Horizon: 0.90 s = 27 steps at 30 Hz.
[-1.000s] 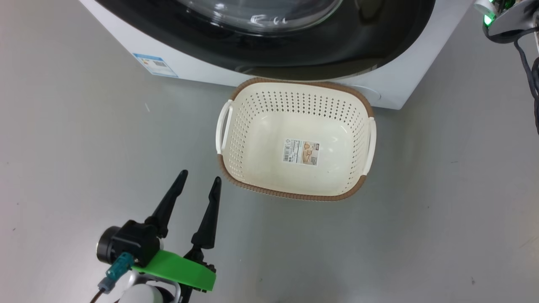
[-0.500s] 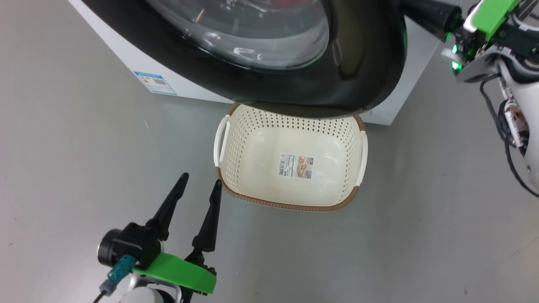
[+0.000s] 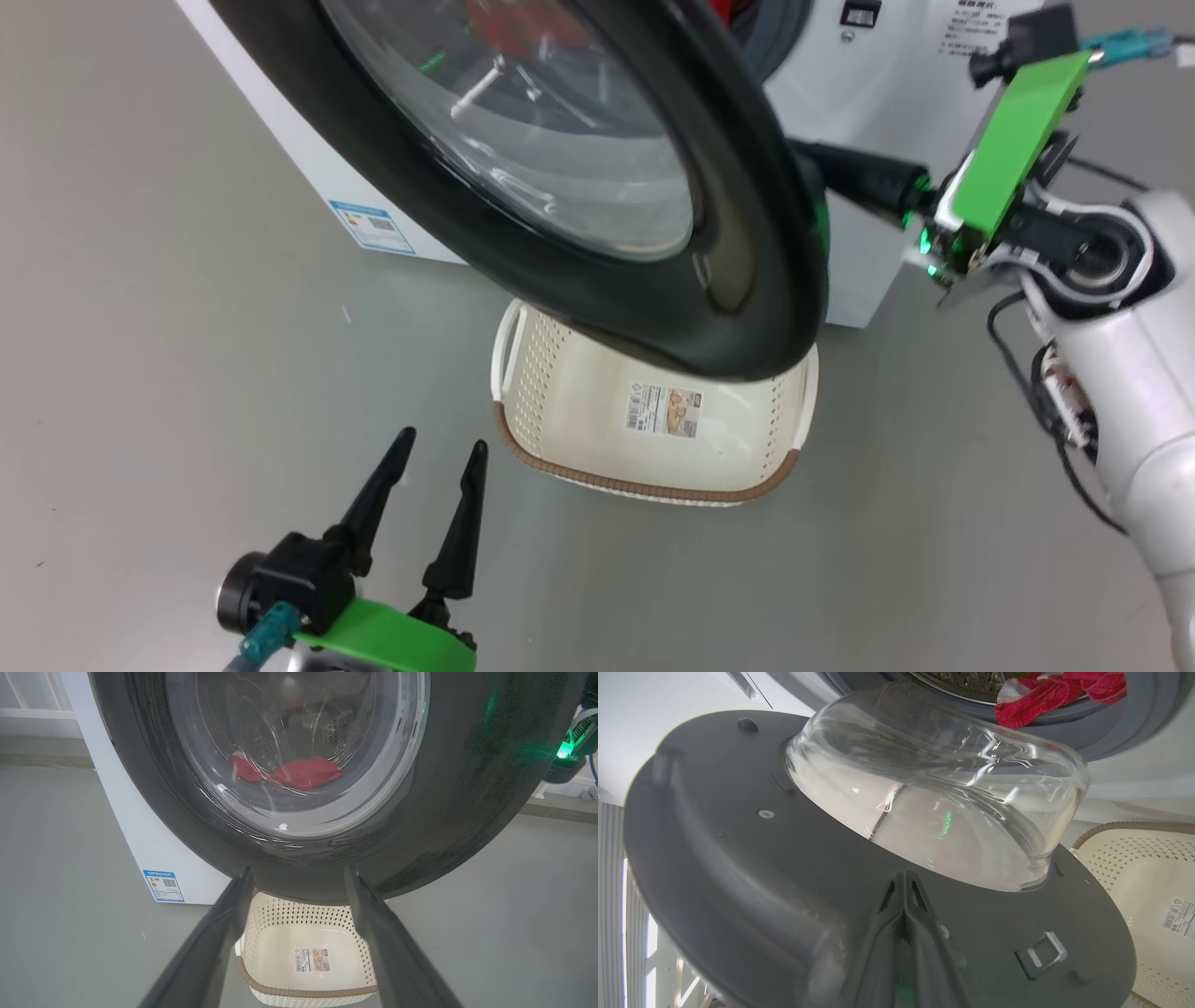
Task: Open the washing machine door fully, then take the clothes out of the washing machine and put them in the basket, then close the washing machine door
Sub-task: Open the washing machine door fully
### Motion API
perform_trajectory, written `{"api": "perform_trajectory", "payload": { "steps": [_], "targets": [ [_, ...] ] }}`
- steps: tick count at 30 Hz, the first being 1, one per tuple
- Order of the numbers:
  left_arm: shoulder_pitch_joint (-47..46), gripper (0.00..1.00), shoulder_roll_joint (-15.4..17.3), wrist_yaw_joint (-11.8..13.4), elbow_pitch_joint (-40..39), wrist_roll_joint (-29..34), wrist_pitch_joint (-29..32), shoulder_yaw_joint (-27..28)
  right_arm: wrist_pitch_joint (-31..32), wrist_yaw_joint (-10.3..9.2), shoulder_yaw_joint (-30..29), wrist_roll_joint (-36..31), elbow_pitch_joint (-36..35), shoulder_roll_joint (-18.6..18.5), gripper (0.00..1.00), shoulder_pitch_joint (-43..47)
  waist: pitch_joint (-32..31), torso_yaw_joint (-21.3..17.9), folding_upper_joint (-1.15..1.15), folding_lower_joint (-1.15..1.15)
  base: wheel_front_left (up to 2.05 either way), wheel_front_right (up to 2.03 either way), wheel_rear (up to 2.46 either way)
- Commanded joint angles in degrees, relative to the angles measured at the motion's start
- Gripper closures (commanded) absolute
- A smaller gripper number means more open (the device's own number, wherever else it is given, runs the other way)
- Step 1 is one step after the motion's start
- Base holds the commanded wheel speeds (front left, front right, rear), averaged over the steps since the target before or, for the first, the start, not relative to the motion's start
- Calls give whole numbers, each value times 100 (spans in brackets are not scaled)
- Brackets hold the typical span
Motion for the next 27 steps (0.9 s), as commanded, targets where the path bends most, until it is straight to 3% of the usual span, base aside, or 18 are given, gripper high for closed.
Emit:
{"api": "perform_trajectory", "payload": {
  "steps": [1,10,27],
  "targets": [
    [50,0,88,-32,-149,4,-52,199,-11,23,69,-83,-268,123,100,159,-118,81,0,0,0,0,0],
    [301,0,88,-32,-198,22,-52,254,-122,23,142,-200,-972,216,100,993,-470,300,0,0,0,0,0],
    [666,0,88,87,-232,-10,-52,385,-42,23,477,-298,-1669,637,100,1928,-989,891,0,0,0,0,0]
  ]
}}
